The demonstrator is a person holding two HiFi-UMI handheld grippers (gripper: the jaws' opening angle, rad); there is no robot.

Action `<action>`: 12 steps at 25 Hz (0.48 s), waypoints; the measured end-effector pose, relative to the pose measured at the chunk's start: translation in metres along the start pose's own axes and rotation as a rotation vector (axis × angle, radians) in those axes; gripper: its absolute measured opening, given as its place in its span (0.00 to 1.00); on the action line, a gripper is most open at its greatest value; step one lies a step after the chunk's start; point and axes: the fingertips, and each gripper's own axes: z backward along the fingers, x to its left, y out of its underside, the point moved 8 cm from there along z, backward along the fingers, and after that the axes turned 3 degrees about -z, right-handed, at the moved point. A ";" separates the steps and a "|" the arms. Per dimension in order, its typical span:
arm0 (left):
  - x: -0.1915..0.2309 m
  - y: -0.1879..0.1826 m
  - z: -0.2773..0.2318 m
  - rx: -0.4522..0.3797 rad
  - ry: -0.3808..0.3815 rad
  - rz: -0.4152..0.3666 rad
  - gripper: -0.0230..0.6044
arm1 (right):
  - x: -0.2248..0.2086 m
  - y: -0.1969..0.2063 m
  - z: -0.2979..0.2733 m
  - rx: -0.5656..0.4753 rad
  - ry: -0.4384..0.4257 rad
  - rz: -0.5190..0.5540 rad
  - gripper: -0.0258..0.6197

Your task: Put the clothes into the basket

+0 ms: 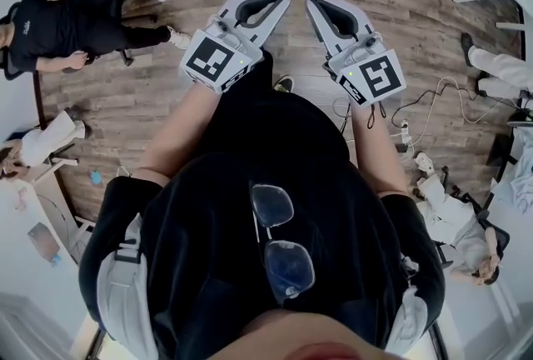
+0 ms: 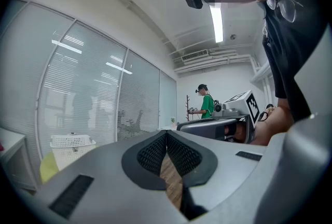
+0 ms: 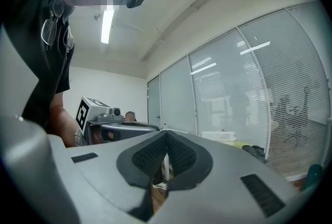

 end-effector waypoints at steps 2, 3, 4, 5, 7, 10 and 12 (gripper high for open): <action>0.009 0.002 -0.006 -0.006 0.009 0.004 0.05 | -0.007 0.000 -0.005 0.002 0.007 0.001 0.08; 0.013 0.003 -0.010 -0.009 0.014 0.007 0.05 | -0.011 0.000 -0.008 0.005 0.011 0.003 0.08; 0.019 0.004 -0.013 -0.013 0.019 0.009 0.05 | -0.016 0.000 -0.012 0.008 0.016 0.006 0.08; 0.024 0.004 -0.016 -0.014 0.024 0.010 0.05 | -0.020 -0.001 -0.016 0.011 0.020 0.007 0.08; 0.036 0.004 -0.024 -0.015 0.036 0.009 0.05 | -0.031 -0.002 -0.025 0.013 0.029 0.006 0.08; 0.058 0.005 -0.037 -0.023 0.059 0.017 0.05 | -0.049 -0.006 -0.043 0.019 0.045 0.002 0.08; 0.073 0.008 -0.042 -0.030 0.070 0.019 0.05 | -0.058 -0.006 -0.057 0.025 0.049 0.002 0.08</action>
